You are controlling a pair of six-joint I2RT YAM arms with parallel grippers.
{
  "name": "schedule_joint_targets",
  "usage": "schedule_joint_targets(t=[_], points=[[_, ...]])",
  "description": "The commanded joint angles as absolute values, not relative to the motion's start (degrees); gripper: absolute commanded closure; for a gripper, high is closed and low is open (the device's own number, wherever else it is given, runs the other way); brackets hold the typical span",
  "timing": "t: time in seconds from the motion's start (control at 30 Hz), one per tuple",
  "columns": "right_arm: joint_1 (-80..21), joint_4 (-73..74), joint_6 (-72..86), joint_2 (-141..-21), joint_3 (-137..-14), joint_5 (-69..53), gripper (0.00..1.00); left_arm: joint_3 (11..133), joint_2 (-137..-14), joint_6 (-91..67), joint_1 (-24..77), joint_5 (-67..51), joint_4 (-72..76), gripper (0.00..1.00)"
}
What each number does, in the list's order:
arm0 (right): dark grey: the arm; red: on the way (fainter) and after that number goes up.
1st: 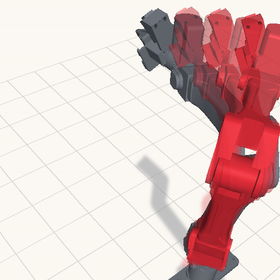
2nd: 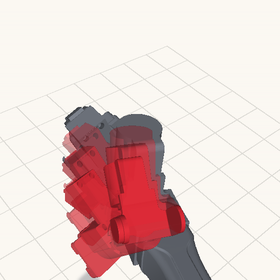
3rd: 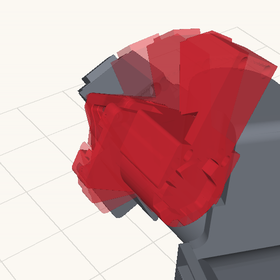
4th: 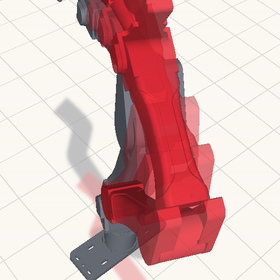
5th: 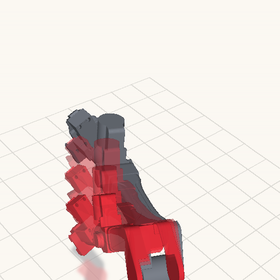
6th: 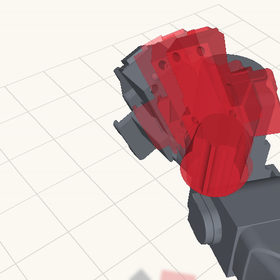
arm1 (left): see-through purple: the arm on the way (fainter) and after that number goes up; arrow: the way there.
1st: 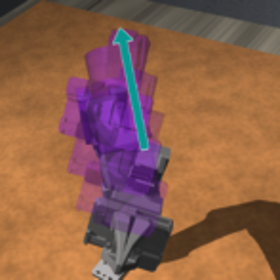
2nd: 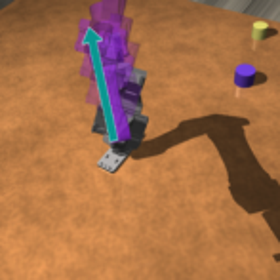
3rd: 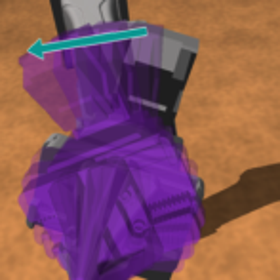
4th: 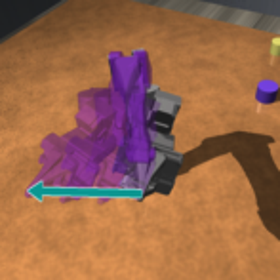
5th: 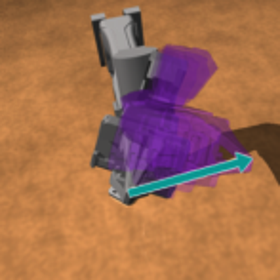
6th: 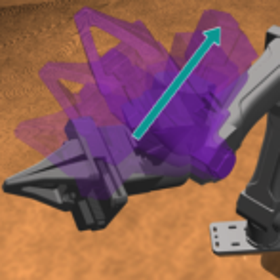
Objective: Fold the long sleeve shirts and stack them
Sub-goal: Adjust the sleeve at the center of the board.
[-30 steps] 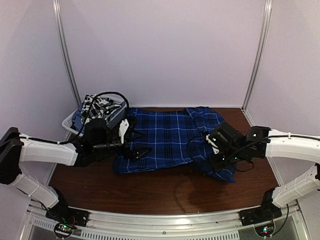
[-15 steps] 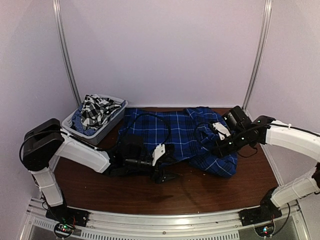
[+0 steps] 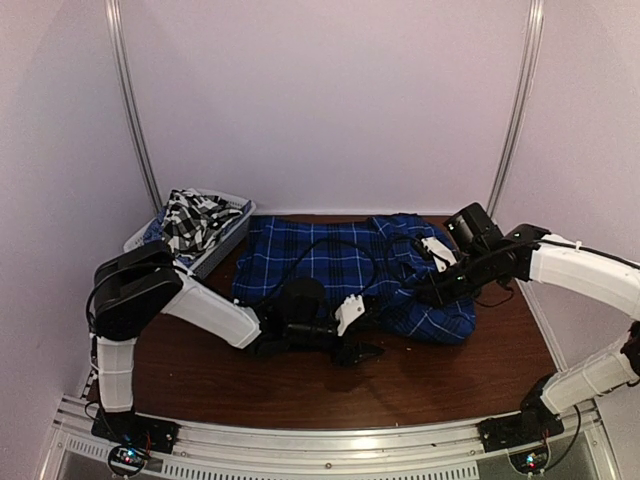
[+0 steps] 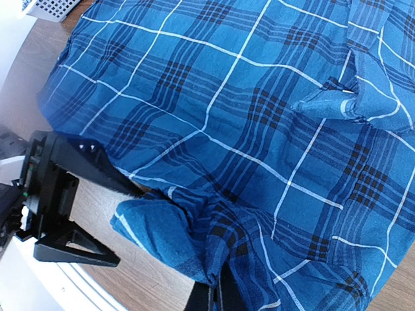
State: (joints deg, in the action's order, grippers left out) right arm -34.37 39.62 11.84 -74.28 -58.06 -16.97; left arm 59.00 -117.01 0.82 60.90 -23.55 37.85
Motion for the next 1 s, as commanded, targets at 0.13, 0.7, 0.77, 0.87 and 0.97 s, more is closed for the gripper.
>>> schedule_joint_targets(t=[0.13,0.7,0.77,0.87,0.97], points=[[-33.4,38.7,10.9,-73.1,-59.6,-18.0,1.0,65.2,-122.4,0.3,60.8,-13.5,37.4,0.28],[-33.0,38.2,10.9,-72.1,-58.4,-17.8,1.0,71.0,-129.1,0.5,60.2,-19.1,40.6,0.52],[-32.7,38.1,11.0,-72.0,-58.1,-17.6,1.0,71.1,-129.2,0.2,60.2,-20.5,40.9,0.65],[-32.6,37.9,11.2,-71.6,-57.7,-17.4,1.0,70.2,-129.0,-1.1,60.2,-21.8,41.9,0.77],[-32.5,37.9,11.4,-71.2,-57.4,-17.5,1.0,69.3,-128.5,-2.2,60.2,-23.1,43.2,0.84]])
